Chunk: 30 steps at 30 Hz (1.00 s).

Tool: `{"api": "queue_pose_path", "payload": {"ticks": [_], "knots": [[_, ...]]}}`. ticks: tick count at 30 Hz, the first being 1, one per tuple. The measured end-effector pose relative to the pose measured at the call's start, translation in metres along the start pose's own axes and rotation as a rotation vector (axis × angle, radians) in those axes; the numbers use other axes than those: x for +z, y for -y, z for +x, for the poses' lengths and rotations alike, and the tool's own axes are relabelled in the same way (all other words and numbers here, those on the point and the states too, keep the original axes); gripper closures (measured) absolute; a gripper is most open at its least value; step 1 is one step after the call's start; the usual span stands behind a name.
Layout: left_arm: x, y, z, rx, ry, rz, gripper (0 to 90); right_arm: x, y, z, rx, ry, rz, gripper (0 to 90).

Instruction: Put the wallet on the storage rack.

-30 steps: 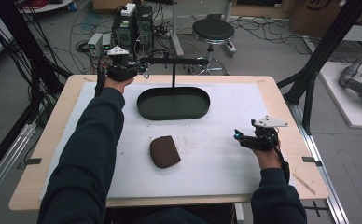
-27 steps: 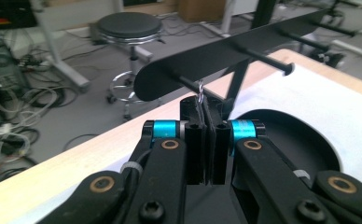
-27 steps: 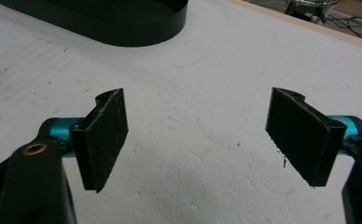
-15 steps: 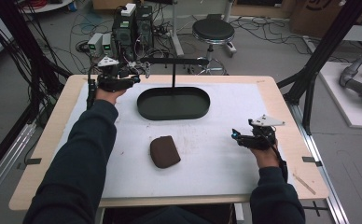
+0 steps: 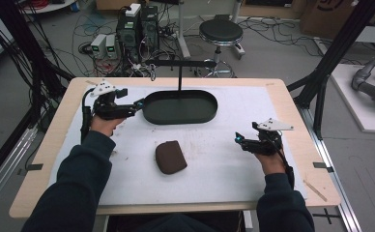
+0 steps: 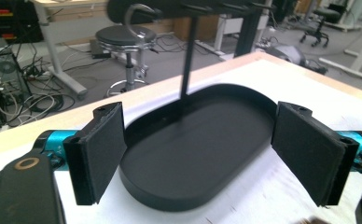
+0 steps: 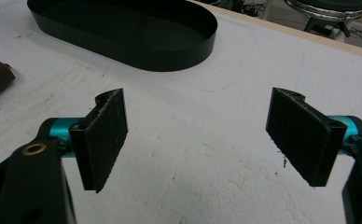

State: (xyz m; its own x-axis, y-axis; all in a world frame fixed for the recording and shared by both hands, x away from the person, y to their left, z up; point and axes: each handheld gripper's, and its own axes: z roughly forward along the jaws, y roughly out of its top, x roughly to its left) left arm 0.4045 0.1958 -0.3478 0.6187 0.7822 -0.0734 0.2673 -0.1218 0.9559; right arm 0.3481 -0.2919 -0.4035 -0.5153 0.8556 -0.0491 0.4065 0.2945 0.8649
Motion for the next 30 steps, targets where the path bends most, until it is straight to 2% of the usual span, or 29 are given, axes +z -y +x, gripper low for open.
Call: {"api": "queue_pose_path", "payload": {"ticks": [6,11,16,18,20,22,23,24,25,26,27,28,29,30], "knots": [[-0.011,0.023,-0.016,0.010,0.034,0.020,18.1,0.001,0.000,0.001,0.002,0.003,0.002,21.0],[-0.020,0.042,-0.027,0.015,0.035,0.046,18.4,0.004,0.000,0.003,-0.013,-0.002,0.009,21.0],[-0.029,0.056,-0.031,0.023,0.012,0.076,19.0,0.003,-0.001,0.006,-0.022,-0.013,0.009,21.0],[-0.033,0.059,-0.030,0.025,-0.004,0.082,19.2,0.003,-0.004,0.013,0.008,-0.055,-0.006,20.9],[-0.039,0.061,-0.028,0.027,-0.021,0.078,19.2,0.004,-0.005,0.016,0.003,-0.072,-0.016,20.9],[-0.045,0.062,-0.026,0.022,-0.033,0.067,19.9,0.005,-0.009,0.026,-0.010,-0.106,-0.034,20.7],[-0.048,0.063,-0.024,0.022,-0.040,0.064,19.9,0.008,-0.014,0.036,-0.011,-0.141,-0.041,20.1],[-0.050,0.064,-0.022,0.021,-0.045,0.064,19.9,0.008,-0.014,0.036,-0.011,-0.141,-0.041,20.1],[-0.052,0.065,-0.020,0.021,-0.048,0.065,20.2,0.013,-0.017,0.046,-0.009,-0.172,-0.043,20.1],[-0.054,0.067,-0.018,0.022,-0.053,0.067,20.2,0.013,-0.017,0.046,-0.009,-0.172,-0.043,20.1],[-0.056,0.069,-0.015,0.020,-0.058,0.065,20.3,0.019,-0.020,0.057,-0.016,-0.212,-0.033,20.1],[-0.058,0.070,-0.013,0.017,-0.067,0.062,20.3,0.019,-0.020,0.057,-0.016,-0.212,-0.033,20.1],[-0.060,0.072,-0.010,0.011,-0.074,0.061,20.3,0.026,-0.023,0.069,-0.028,-0.245,-0.015,20.1],[-0.061,0.074,-0.008,0.009,-0.080,0.061,20.3,0.026,-0.023,0.069,-0.028,-0.245,-0.015,20.1]]}}
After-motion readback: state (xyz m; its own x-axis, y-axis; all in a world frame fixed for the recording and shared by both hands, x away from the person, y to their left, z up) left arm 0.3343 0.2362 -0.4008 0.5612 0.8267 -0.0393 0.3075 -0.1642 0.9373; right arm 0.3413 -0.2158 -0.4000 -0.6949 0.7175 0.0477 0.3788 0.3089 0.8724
